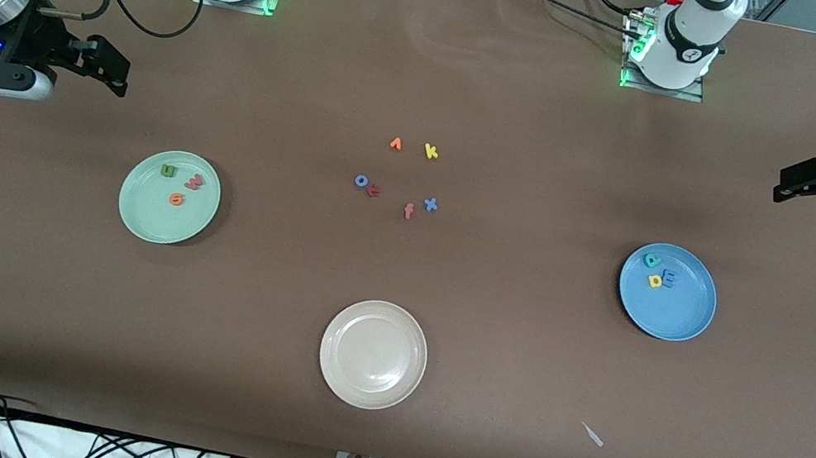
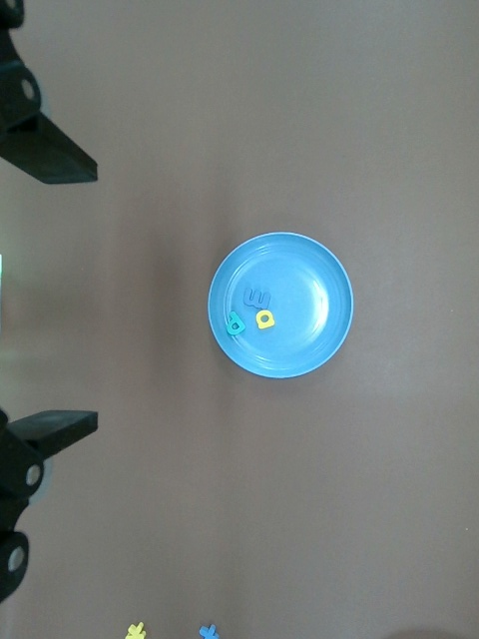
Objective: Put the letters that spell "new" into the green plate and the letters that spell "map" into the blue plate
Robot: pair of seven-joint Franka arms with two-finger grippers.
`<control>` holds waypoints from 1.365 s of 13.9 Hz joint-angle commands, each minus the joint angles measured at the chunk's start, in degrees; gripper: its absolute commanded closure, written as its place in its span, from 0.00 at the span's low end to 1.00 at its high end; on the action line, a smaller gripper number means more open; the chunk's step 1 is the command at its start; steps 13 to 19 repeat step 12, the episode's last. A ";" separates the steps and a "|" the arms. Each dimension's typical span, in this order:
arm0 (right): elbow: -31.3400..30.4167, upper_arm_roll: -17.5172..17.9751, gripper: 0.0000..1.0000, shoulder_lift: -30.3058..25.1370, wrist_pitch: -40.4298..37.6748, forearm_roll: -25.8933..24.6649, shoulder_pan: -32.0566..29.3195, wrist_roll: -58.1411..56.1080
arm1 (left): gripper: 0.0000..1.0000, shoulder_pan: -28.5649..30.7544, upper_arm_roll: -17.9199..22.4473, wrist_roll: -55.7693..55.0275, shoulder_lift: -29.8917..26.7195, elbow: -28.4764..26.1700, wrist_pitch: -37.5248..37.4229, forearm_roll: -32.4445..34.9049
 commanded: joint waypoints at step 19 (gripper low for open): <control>1.89 0.47 0.00 -0.16 -2.02 -0.93 -0.72 -1.25 | 0.00 0.13 0.31 0.48 -0.28 0.44 -0.90 -1.65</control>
